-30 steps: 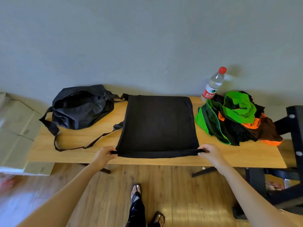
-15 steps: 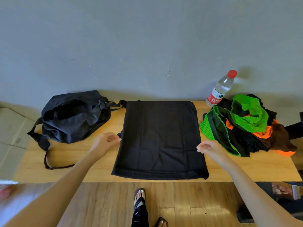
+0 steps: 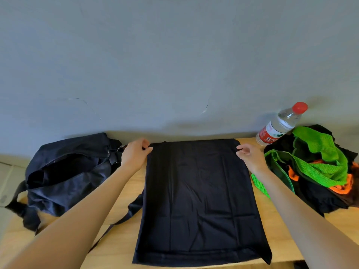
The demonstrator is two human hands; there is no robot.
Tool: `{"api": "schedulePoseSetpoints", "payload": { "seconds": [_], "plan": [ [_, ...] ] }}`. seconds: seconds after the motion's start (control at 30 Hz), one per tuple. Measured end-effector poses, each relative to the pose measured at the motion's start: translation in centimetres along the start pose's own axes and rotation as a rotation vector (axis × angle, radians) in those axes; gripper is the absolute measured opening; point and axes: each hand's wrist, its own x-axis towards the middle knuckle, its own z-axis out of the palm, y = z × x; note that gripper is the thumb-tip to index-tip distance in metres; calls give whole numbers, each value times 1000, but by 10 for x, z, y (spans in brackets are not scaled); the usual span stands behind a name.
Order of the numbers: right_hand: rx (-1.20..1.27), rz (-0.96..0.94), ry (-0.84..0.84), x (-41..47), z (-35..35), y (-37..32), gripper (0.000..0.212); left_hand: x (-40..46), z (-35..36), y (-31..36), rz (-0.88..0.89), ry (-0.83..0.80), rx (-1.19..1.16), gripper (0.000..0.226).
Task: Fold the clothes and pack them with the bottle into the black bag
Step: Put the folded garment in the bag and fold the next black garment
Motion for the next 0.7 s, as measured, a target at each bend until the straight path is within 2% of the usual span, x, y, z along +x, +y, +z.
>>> {"api": "schedulePoseSetpoints", "payload": {
  "seconds": [0.17, 0.27, 0.43, 0.7],
  "plan": [
    [-60, 41, 79, 27, 18, -4, 30, 28, 12, -16, -23, -29, 112, 29],
    [-117, 45, 118, 33, 22, -4, 38, 27, 15, -17, -8, -29, 75, 26],
    [-188, 129, 138, 46, 31, 0, 45, 33, 25, -24, -52, -123, 43, 30],
    [-263, 187, 195, 56, 35, 5, 20, 36, 17, -28, -90, -186, -185, 22]
  ]
}}
